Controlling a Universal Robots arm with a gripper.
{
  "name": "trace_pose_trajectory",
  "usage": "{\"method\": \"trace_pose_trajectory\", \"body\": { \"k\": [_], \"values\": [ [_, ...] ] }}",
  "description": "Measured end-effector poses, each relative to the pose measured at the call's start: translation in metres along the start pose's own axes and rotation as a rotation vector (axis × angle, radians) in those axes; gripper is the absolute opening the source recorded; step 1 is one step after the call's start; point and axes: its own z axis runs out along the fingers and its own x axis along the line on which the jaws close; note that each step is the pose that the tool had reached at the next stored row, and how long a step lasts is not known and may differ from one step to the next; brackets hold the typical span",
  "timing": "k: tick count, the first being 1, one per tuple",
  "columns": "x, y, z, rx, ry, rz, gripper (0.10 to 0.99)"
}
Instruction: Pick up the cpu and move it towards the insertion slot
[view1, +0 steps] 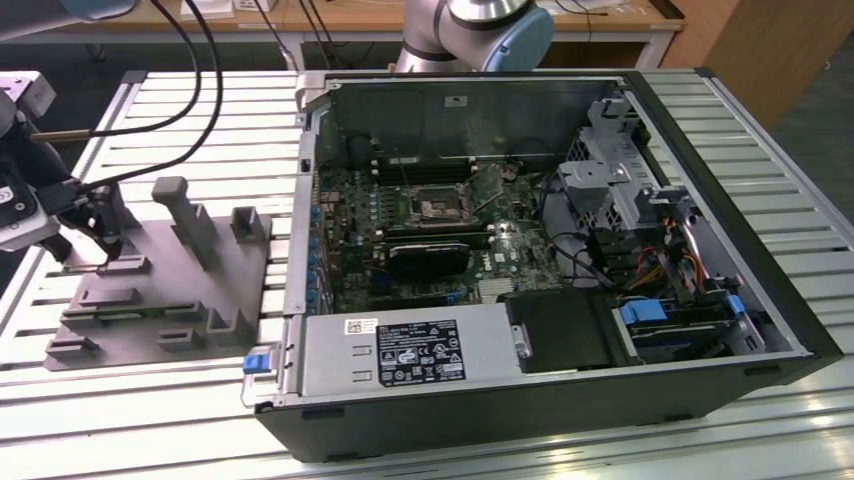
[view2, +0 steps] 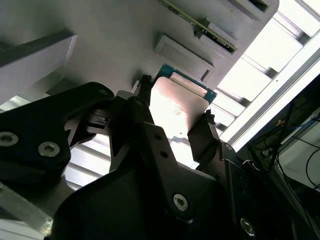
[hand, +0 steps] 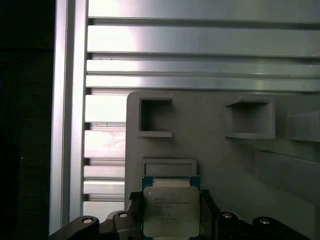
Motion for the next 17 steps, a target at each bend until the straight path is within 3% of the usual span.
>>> {"method": "trace_pose_trajectory", "body": {
  "k": [9,17],
  "values": [
    [0.0000,0.0002,-0.0042,0.000,0.0000,0.000,0.545],
    [-0.0001,0.0006,-0.0134,0.000,-0.0001,0.000,0.545]
  ]
}}
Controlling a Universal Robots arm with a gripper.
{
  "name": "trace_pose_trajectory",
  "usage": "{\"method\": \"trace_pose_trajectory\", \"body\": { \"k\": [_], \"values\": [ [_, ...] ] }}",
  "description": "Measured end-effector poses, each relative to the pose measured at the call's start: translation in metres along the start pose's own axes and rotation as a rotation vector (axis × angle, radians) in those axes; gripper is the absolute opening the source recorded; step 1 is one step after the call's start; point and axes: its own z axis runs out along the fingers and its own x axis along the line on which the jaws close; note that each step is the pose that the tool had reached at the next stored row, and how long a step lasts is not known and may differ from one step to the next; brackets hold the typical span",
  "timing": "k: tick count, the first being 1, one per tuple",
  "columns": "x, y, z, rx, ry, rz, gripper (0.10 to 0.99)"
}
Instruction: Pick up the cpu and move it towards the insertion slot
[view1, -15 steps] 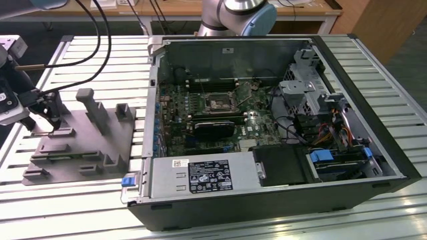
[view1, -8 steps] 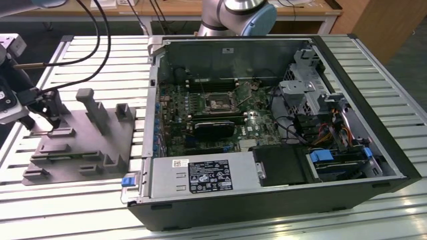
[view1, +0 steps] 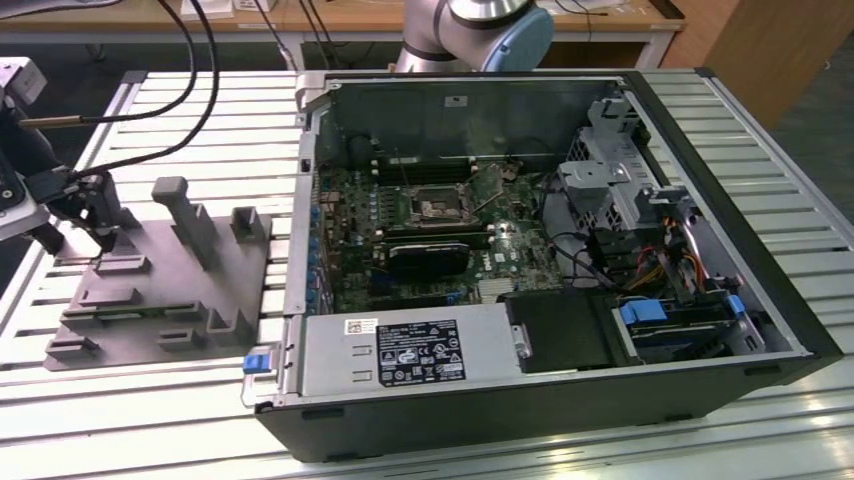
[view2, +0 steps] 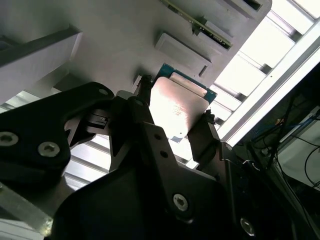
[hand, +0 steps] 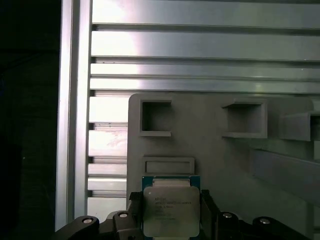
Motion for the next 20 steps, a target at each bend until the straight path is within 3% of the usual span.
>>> {"method": "trace_pose_trajectory", "body": {
  "k": [20],
  "values": [
    [-0.0002,0.0009,-0.0234,0.000,0.0000,0.000,0.545]
  ]
}}
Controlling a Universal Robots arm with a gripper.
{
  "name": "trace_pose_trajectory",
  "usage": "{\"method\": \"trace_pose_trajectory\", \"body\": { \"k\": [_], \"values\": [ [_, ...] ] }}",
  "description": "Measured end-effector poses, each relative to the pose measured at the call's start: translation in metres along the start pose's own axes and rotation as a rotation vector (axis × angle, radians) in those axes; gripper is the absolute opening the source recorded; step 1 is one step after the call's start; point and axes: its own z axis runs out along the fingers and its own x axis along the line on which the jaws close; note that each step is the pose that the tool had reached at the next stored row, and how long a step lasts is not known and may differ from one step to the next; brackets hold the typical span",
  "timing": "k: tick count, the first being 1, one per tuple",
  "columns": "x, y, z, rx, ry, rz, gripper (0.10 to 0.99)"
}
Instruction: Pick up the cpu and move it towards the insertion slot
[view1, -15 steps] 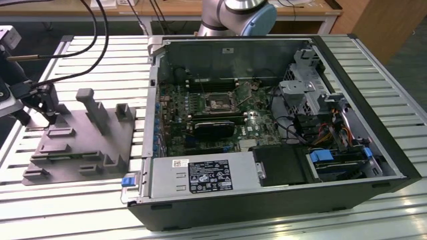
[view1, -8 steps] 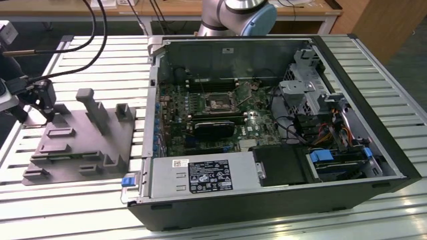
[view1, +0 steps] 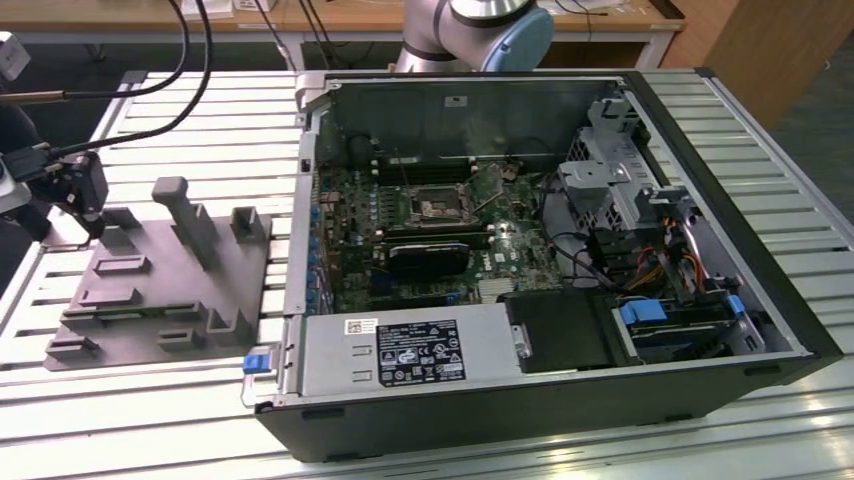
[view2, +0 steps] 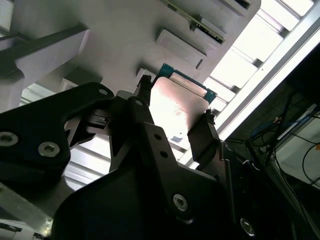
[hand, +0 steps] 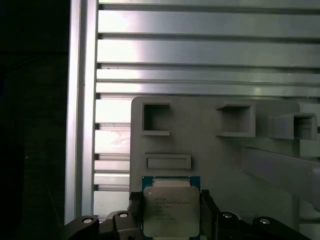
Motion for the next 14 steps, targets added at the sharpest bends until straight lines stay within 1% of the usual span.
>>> {"method": "trace_pose_trajectory", "body": {
  "k": [14],
  "values": [
    [-0.0001,0.0008,-0.0132,0.000,0.0000,0.000,0.545]
  ]
}}
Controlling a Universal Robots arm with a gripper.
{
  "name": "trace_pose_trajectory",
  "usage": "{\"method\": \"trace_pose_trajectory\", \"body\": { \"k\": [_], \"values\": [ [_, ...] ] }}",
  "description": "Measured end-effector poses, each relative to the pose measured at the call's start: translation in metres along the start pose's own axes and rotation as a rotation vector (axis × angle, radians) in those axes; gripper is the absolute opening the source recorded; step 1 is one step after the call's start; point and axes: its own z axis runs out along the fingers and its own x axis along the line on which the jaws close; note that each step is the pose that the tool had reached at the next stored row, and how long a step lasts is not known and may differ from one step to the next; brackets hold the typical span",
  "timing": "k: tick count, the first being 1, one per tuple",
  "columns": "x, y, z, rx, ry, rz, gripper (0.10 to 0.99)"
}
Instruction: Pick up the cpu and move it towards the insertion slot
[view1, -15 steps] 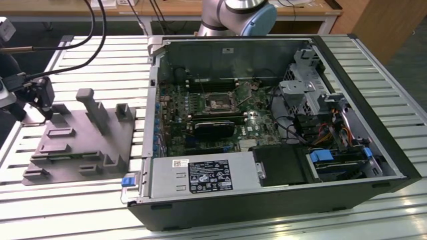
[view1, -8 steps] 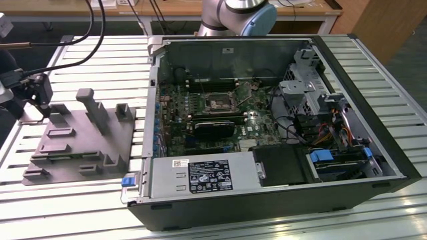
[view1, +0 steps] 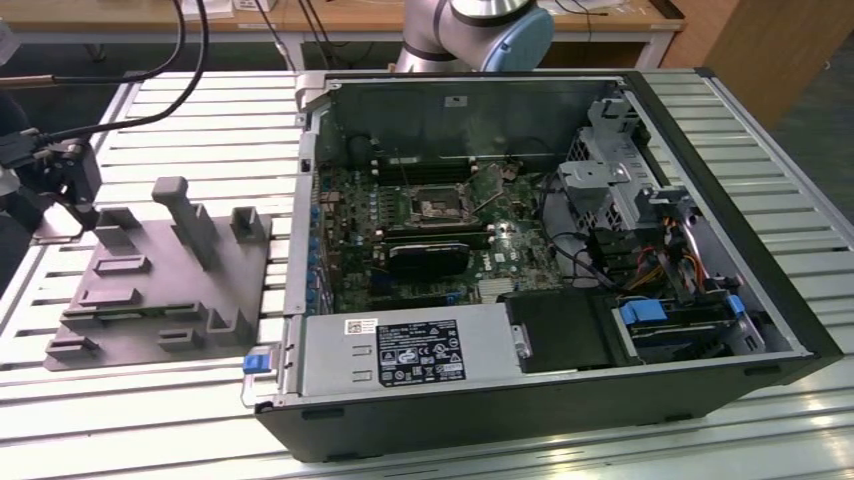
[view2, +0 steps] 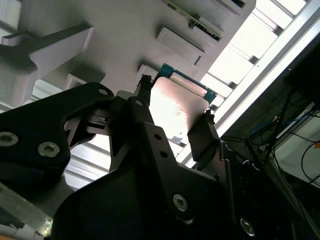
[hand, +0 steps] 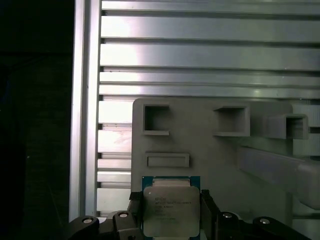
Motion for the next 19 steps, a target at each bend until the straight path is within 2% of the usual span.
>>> {"method": "trace_pose_trajectory", "body": {
  "k": [19],
  "values": [
    [-0.0002,0.0009,-0.0206,0.000,-0.0001,0.000,0.545]
  ]
}}
